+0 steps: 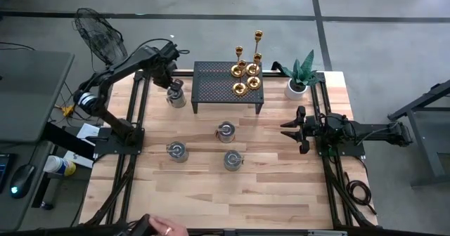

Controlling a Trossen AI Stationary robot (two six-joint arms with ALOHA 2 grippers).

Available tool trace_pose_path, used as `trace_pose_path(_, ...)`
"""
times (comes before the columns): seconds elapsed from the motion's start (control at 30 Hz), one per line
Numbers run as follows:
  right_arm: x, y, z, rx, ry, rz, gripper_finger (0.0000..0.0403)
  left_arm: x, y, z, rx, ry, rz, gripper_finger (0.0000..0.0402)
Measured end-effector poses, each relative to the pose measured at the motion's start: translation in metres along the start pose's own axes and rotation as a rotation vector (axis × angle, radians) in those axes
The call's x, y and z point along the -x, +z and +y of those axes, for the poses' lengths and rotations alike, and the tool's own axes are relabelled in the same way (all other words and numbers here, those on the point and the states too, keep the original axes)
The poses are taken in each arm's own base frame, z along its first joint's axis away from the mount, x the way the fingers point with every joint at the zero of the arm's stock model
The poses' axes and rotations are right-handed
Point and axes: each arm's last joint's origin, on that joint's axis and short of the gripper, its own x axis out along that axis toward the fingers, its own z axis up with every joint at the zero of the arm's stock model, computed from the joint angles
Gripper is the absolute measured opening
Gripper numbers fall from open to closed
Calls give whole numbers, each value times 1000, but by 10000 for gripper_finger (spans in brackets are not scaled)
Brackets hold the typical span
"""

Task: Pick & Place candle stick holders
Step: Put the scented candle on the shelf

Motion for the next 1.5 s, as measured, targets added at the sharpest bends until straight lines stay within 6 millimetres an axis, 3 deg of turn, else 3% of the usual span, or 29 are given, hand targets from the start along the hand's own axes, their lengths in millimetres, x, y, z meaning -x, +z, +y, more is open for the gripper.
trace_pose_path(0.17, 0, 0, 0, 0, -1, 0, 117, 20, -17, 1, -39, 15, -124, 8)
trace_pose_path(0.27, 0, 0, 0, 0, -1, 0, 117, 19, -36, 0, -97, -65, -214, 38)
trace_pose_path(0.4, 0, 0, 0, 0, 0, 0, 117, 3, -65, -4, -65, -225, -357, 106)
trace_pose_path(0.57, 0, 0, 0, 0, 0, 0, 117, -33, -101, -10, -21, -299, -538, 190)
trace_pose_path(0.8, 0, 0, 0, 0, 0, 0, 117, -57, -136, -12, -45, -343, -794, 251)
trace_pose_path(1.0, 0, 0, 0, 0, 0, 0, 117, -56, -154, -13, -133, -251, -933, 268)
trace_pose_path(1.17, 0, 0, 0, 0, 0, 0, 117, -65, -166, -14, -208, -217, -949, 269)
trace_pose_path(1.5, 0, 0, 0, 0, -1, 0, 117, -66, -167, -17, -202, -289, -977, 269)
